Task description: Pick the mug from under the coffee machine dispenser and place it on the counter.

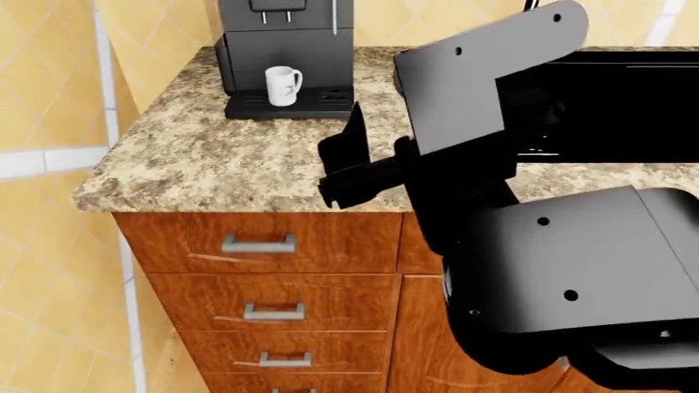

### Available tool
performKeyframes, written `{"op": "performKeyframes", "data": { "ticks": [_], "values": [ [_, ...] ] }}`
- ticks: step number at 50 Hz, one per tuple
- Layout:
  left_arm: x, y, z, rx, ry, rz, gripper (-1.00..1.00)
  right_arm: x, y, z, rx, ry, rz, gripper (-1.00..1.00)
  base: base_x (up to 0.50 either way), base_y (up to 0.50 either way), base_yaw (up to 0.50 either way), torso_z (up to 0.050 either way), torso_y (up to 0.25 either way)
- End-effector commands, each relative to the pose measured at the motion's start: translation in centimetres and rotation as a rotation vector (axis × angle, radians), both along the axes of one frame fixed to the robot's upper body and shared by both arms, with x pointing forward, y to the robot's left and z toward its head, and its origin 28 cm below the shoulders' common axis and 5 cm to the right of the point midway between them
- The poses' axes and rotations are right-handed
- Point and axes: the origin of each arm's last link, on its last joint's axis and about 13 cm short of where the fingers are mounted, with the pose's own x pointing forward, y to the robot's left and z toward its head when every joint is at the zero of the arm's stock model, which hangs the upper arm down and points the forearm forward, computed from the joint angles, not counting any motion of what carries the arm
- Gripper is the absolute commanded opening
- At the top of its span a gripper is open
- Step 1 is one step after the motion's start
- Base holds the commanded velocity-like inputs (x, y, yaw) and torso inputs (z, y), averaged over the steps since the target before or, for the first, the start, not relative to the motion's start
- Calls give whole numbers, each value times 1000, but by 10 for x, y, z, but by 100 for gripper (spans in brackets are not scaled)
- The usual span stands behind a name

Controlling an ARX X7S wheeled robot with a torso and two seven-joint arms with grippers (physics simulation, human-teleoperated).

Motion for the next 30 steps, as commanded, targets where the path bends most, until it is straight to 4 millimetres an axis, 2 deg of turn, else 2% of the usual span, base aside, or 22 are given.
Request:
{"op": "performKeyframes", "data": {
  "ticks": [1,30],
  "values": [
    [0,1,0,-3,-2,2,100,5,4,2,40,61,71,100,188,0,0,0,0],
    [0,1,0,-7,1,7,100,10,5,-13,81,112,94,100,378,0,0,0,0]
  ]
}}
